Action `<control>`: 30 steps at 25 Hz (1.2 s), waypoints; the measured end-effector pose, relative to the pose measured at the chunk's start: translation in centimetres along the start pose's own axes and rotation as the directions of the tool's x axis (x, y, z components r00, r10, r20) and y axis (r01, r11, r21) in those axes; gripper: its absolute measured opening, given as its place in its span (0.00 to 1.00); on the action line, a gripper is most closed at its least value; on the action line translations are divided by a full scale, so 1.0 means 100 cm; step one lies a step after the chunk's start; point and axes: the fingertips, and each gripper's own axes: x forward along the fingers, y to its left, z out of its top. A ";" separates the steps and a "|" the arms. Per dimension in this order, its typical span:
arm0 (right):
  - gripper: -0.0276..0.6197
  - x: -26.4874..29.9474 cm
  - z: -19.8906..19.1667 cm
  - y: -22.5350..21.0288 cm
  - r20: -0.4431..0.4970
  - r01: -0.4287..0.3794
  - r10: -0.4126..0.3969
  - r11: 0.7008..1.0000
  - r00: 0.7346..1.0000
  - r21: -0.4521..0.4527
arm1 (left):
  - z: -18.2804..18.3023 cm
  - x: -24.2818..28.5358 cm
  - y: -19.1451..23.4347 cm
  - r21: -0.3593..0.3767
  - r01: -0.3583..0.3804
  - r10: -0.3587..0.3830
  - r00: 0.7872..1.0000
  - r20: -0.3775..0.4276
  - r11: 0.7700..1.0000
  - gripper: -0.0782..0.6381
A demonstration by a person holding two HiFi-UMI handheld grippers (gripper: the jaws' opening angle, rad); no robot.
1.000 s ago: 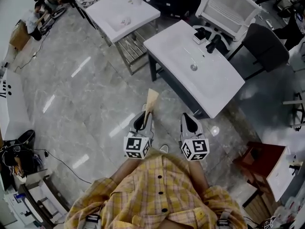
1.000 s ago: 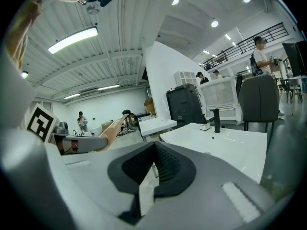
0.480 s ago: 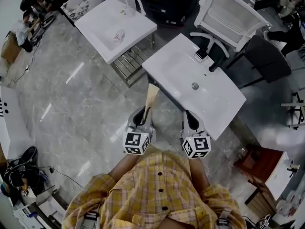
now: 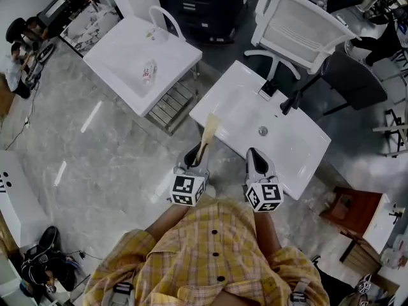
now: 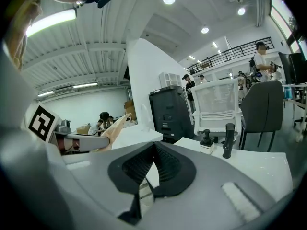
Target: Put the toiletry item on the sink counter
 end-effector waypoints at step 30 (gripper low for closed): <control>0.05 0.104 0.002 -0.029 -0.058 0.047 -0.046 0.999 0.997 0.018 | -0.018 0.136 0.079 0.023 0.040 -0.035 0.981 -0.193 0.999 0.19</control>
